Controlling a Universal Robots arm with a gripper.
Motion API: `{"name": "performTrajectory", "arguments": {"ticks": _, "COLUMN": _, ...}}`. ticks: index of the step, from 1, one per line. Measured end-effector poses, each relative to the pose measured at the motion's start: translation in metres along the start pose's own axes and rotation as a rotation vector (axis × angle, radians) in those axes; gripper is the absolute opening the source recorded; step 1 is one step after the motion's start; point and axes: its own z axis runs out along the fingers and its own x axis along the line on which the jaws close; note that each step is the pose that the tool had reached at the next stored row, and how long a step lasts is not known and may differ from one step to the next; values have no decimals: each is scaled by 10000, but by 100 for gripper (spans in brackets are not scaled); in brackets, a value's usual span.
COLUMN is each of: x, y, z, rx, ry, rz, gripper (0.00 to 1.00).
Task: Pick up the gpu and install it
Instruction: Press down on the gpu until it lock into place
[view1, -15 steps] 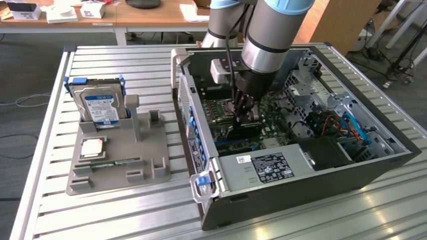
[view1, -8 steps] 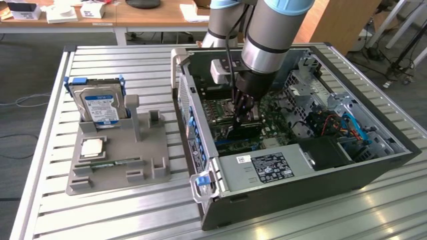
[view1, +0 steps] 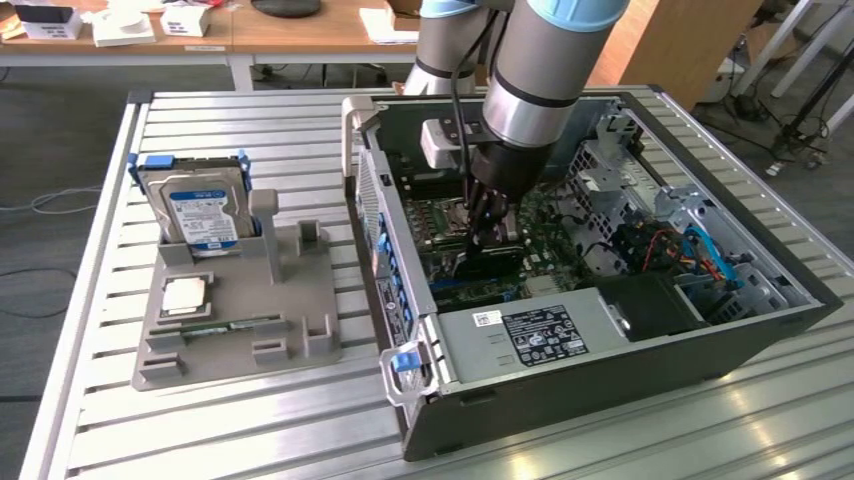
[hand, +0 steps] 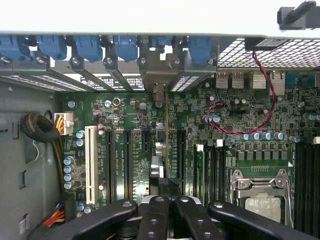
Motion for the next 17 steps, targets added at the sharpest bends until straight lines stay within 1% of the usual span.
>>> {"name": "performTrajectory", "arguments": {"ticks": 10, "x": 0, "y": 1, "z": 11, "rx": 1, "ry": -1, "rz": 0, "gripper": 11}}
{"name": "performTrajectory", "arguments": {"ticks": 13, "x": 1, "y": 4, "z": 20, "rx": -1, "ry": 6, "rz": 0, "gripper": 11}}
{"name": "performTrajectory", "arguments": {"ticks": 17, "x": 1, "y": 5, "z": 24, "rx": 0, "ry": 0, "rz": 0, "gripper": 11}}
